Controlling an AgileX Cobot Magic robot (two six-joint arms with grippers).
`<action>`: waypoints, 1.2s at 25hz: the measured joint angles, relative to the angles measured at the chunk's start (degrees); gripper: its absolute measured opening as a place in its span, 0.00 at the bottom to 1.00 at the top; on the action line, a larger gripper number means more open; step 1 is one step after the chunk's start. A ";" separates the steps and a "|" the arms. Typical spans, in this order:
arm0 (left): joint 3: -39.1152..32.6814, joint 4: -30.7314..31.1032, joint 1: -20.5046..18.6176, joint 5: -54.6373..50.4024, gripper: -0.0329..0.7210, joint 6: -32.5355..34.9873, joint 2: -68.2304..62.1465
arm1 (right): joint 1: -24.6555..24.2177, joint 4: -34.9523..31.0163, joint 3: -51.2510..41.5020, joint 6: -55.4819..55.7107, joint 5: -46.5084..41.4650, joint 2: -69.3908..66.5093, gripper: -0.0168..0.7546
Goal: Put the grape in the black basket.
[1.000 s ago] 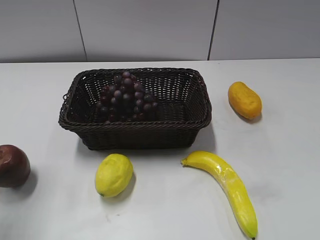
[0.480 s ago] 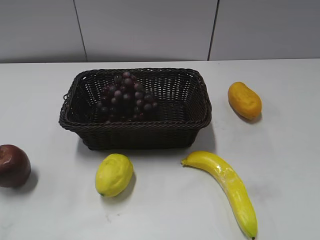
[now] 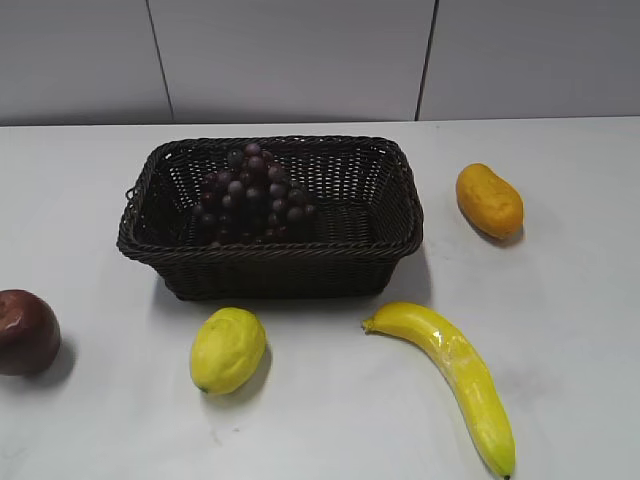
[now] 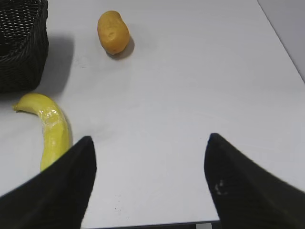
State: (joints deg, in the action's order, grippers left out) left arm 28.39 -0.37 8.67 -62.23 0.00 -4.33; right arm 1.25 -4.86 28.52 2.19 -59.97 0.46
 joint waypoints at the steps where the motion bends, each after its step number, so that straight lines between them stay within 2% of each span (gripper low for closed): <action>1: -0.07 0.37 0.00 0.02 0.83 0.33 0.00 | 0.00 0.00 0.00 0.00 0.00 0.00 0.72; 21: -0.07 0.07 -0.15 0.24 0.75 0.33 0.07 | 0.00 0.00 0.00 0.00 0.00 0.00 0.72; 30: -0.07 0.01 -7.22 0.39 0.75 0.00 4.03 | 0.00 0.00 0.00 0.00 0.00 0.00 0.72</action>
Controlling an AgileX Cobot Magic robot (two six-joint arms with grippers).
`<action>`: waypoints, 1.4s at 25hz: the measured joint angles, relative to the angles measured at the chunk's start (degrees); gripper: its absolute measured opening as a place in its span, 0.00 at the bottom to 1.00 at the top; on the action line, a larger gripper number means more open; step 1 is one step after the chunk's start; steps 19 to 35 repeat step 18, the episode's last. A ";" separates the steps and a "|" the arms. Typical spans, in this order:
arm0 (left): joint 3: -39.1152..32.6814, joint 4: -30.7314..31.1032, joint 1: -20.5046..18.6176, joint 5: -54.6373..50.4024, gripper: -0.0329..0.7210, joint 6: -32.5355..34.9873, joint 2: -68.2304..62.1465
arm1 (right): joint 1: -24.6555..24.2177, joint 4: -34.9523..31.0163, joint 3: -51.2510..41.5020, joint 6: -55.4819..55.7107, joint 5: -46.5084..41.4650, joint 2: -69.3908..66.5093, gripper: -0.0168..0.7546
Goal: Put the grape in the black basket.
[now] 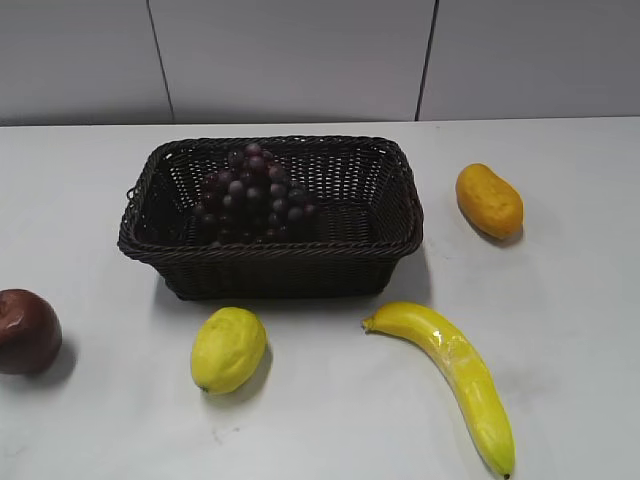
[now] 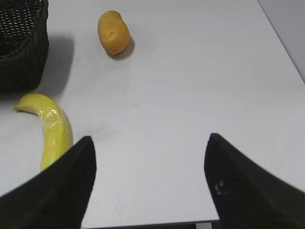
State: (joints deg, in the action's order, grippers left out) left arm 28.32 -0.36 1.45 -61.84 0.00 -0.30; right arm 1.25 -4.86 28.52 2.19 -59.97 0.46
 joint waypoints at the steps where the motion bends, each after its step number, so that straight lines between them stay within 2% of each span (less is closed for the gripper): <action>1: 0.00 0.00 -0.78 -0.08 0.75 0.00 0.35 | 0.00 0.00 0.00 0.00 -0.07 0.00 0.72; 6: 0.00 0.00 -2.64 0.05 0.75 0.00 0.57 | 0.00 0.00 0.00 0.00 0.00 0.00 0.72; 35: 0.00 0.00 -2.77 0.01 0.75 0.00 0.57 | 0.00 0.00 0.00 0.00 0.00 0.00 0.72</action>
